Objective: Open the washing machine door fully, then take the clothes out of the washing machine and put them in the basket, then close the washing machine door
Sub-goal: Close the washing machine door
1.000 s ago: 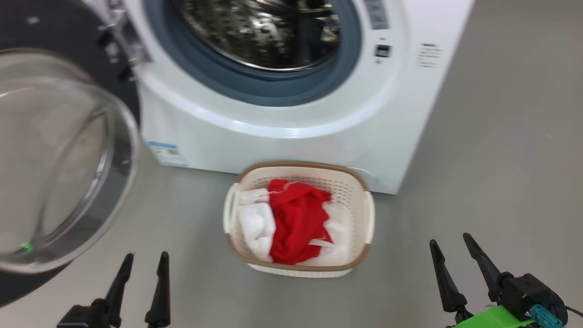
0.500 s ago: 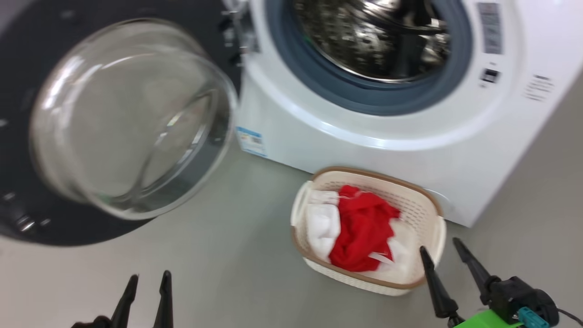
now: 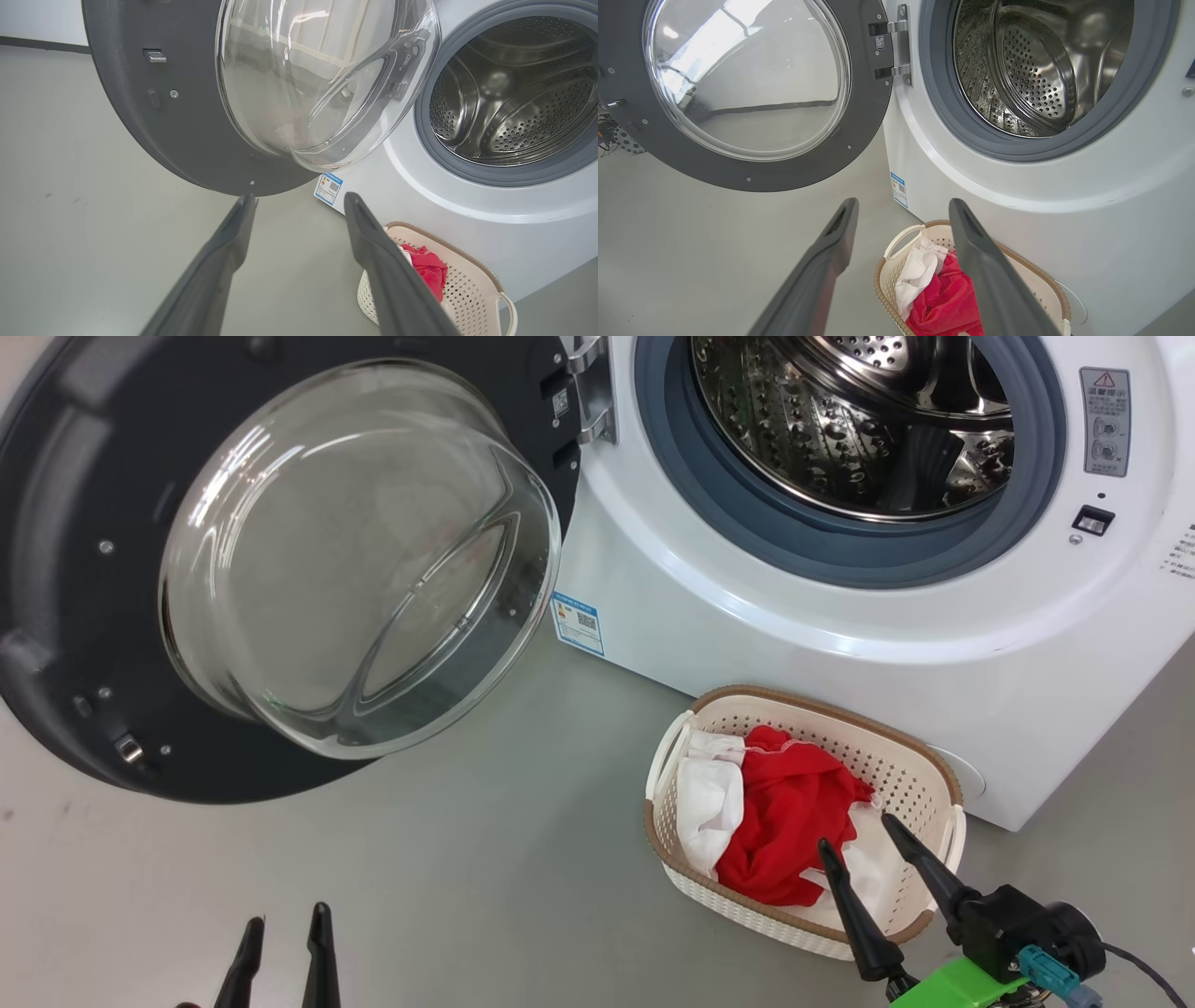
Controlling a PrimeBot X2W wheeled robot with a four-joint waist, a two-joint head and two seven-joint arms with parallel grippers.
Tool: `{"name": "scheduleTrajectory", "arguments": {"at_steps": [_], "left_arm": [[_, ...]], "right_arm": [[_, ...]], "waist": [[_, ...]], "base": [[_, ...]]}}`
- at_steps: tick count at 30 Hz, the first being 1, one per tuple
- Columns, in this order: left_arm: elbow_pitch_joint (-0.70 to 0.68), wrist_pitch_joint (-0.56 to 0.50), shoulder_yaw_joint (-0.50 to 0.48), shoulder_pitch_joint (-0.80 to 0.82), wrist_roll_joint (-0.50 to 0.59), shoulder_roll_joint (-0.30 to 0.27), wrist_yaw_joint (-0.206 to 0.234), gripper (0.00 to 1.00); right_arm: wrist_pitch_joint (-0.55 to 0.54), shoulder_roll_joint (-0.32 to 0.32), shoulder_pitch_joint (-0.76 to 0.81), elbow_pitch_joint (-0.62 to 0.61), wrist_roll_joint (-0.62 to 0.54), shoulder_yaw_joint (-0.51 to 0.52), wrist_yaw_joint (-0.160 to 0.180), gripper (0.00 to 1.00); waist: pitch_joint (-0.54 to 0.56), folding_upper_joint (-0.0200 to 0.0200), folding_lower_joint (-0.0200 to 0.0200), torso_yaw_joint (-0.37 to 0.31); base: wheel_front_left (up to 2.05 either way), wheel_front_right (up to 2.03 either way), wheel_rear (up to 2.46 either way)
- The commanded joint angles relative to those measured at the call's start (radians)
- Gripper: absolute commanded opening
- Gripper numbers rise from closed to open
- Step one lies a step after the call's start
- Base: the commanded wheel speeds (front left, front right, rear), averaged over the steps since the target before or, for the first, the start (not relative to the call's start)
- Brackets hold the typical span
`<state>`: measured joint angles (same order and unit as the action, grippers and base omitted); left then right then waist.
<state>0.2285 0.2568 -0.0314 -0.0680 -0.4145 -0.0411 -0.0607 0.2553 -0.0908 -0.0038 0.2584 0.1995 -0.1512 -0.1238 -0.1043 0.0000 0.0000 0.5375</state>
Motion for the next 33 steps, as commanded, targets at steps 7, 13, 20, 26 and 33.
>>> {"name": "scheduleTrajectory", "arguments": {"at_steps": [7, 13, 20, 26, 33], "left_arm": [[-0.035, 0.005, -0.032, 0.007, -0.02, -0.009, 0.002, 0.8], [-0.103, 0.005, -0.115, 0.08, -0.03, -0.009, -0.024, 0.0], [-0.24, 0.005, -0.287, 0.293, 0.079, -0.036, -0.065, 0.0], [-0.241, 0.005, -0.314, 0.493, 0.07, -0.21, -0.069, 0.0], [-0.004, 0.005, -0.35, 0.726, -0.155, -0.405, -0.07, 0.0]], "right_arm": [[0.006, -0.006, -0.021, -0.015, 0.025, -0.036, -0.007, 1.0], [0.006, -0.004, -0.008, -0.026, 0.022, -0.028, -0.007, 1.0], [0.006, -0.005, 0.008, -0.032, 0.015, -0.017, -0.007, 1.0], [0.006, 0.001, 0.023, -0.042, 0.007, 0.007, -0.007, 1.0], [0.006, 0.004, 0.03, -0.06, -0.007, 0.036, -0.007, 1.0]], "waist": [[0.013, 0.0, 0.0, -0.003], [0.008, 0.0, 0.0, -0.006], [0.002, 0.0, 0.0, -0.009], [0.002, 0.0, 0.0, -0.014], [-0.015, 0.0, 0.0, -0.017]], "base": [[0.0, 0.0, 0.0], [0.0, 0.0, 0.0], [0.0, 0.0, 0.0], [0.0, 0.0, 0.0], [0.0, 0.0, 0.0]]}}
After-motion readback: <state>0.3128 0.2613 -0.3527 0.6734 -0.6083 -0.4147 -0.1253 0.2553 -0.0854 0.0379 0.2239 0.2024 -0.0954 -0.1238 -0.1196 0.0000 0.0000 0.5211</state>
